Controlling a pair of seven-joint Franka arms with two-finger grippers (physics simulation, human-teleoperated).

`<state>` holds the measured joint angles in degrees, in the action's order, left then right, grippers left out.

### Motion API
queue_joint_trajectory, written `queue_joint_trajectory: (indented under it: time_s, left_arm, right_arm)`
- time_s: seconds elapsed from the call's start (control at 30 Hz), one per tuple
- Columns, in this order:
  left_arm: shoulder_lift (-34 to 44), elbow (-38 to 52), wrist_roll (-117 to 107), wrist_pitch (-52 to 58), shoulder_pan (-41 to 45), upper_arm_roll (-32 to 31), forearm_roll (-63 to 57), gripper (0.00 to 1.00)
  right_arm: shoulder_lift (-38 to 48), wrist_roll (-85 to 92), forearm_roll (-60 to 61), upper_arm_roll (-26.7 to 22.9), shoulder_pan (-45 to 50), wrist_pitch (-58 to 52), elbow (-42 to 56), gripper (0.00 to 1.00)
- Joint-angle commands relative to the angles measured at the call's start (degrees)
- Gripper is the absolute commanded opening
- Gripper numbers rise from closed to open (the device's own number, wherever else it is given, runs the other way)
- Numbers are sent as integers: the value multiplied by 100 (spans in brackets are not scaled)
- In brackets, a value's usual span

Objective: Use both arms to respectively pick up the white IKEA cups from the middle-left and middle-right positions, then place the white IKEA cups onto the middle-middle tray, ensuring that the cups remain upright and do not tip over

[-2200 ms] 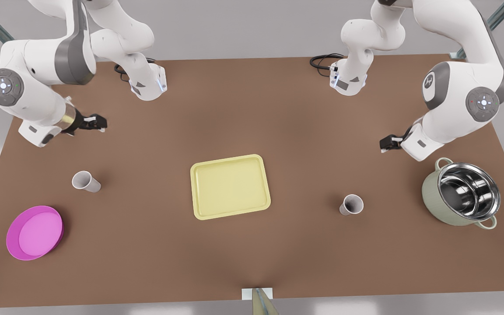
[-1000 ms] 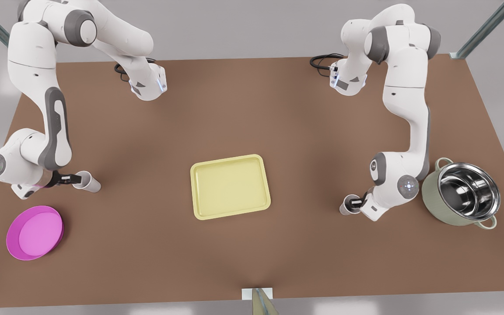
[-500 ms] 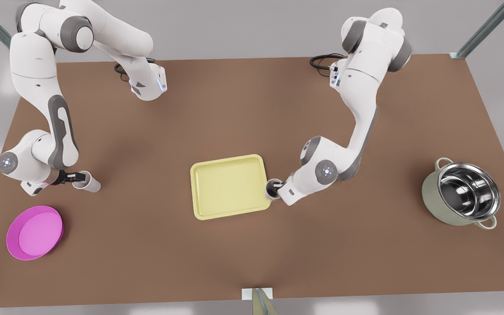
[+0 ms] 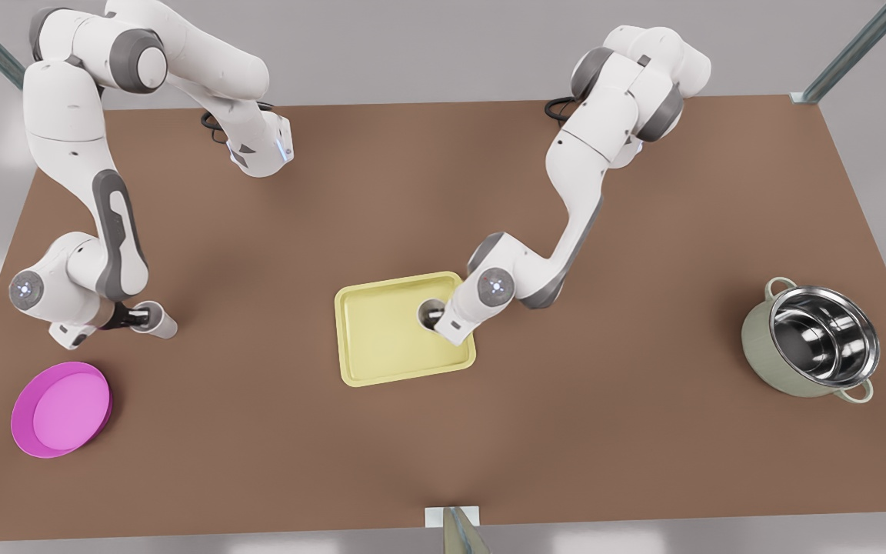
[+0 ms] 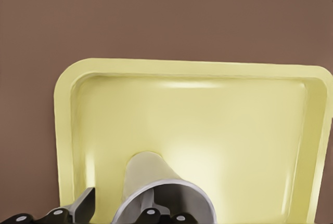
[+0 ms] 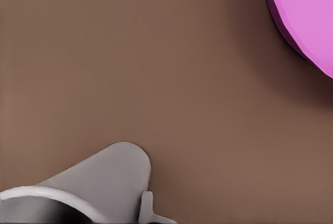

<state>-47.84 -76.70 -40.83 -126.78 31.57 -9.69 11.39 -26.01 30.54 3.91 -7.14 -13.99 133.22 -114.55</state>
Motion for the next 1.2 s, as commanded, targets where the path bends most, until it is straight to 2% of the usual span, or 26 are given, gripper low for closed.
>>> queue_joint_trajectory:
  time_s: [0.0,0.1,0.2,0.23,0.27,0.3,0.37,0.4,0.43,0.47,0.67,1.07,1.1,1.13,1.17]
  left_arm:
    - [91,-11,-2034,65,-37,-7,-269,100]
    - [337,-29,-2051,654,-194,-199,-260,100]
    - [521,-29,-2069,1075,-239,-244,-242,100]
    - [837,15,-2025,1961,-283,-226,-313,100]
    - [1426,24,-1683,3175,-599,-253,-918,100]
    - [2015,50,-427,4344,-1064,-226,-1235,100]
    - [2280,1052,1138,5751,-1680,-218,-1815,100]
    - [2323,1272,2306,5989,-2083,-200,-1825,100]
    - [3245,228,3722,5490,-2155,282,-1798,100]
    - [3466,-90,3714,5119,-2146,371,-1781,100]
    - [3343,77,3653,5681,-2190,222,-1508,100]
    - [3299,173,3679,5752,-2410,275,-1227,100]
    - [3229,173,3679,5559,-2506,275,-1174,100]
    - [3202,182,3653,5532,-2559,283,-1139,100]
    - [3202,182,3653,5532,-2559,283,-1121,100]
  right_arm:
    - [52,171,-4,54,2,-85,3,21]
    - [271,259,-13,379,2,-331,100,21]
    - [351,233,241,1293,2,-824,434,21]
    - [316,198,347,1618,28,-815,442,21]
    - [272,189,365,1724,265,-815,556,21]
    - [70,207,365,1724,748,-789,916,21]
    - [-176,198,365,1716,1575,-780,1444,21]
    - [-475,-13,338,1716,1777,-780,1734,21]
    - [-607,-206,330,1716,2058,-780,1901,21]
    - [-686,-250,338,1716,2252,-780,2007,21]
    - [-1310,-1454,347,1716,3157,-762,2754,21]
    - [-1495,-1367,347,1724,3271,-1114,2640,21]
    - [-1495,-1375,347,1724,3271,-1123,2640,28]
    - [-1530,-1402,347,1724,3272,-1114,2640,95]
    - [-1539,-1384,347,1724,3271,-1114,2640,100]
